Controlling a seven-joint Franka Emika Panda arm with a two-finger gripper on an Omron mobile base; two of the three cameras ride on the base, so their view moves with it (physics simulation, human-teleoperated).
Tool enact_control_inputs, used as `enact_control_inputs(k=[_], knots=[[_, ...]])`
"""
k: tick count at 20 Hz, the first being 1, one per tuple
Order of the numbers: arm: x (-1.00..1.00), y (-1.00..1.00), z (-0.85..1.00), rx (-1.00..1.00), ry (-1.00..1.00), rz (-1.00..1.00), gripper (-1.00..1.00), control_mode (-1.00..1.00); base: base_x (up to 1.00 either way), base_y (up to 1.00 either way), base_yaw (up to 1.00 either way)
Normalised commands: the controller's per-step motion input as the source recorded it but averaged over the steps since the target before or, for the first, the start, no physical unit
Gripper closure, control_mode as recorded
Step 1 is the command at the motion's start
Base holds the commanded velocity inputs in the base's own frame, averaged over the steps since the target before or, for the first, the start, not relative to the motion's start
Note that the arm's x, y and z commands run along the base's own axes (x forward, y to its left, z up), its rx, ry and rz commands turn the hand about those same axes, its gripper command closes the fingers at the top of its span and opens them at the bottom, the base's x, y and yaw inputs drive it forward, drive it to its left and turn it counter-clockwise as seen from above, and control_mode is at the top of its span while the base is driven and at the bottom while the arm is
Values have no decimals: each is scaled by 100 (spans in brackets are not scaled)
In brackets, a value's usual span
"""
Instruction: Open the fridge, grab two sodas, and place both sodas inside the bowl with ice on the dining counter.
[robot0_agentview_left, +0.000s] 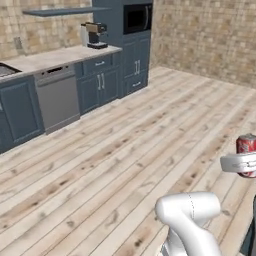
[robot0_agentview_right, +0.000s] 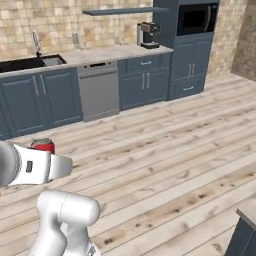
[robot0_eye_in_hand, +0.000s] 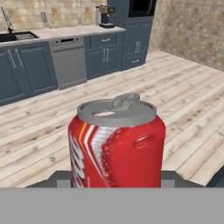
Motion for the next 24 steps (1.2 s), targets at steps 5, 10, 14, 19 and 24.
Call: enact_control_inputs(k=[5, 10, 14, 19, 24], knots=[[0, 0, 0, 0, 0, 0, 100, 100, 92, 42, -46], [0, 0, 0, 0, 0, 0, 100, 100, 93, 32, -45], [0, 0, 0, 0, 0, 0, 100, 100, 99, 14, -42], [0, 0, 0, 0, 0, 0, 100, 100, 99, 0, -40], [0, 0, 0, 0, 0, 0, 100, 100, 98, -3, -40]])
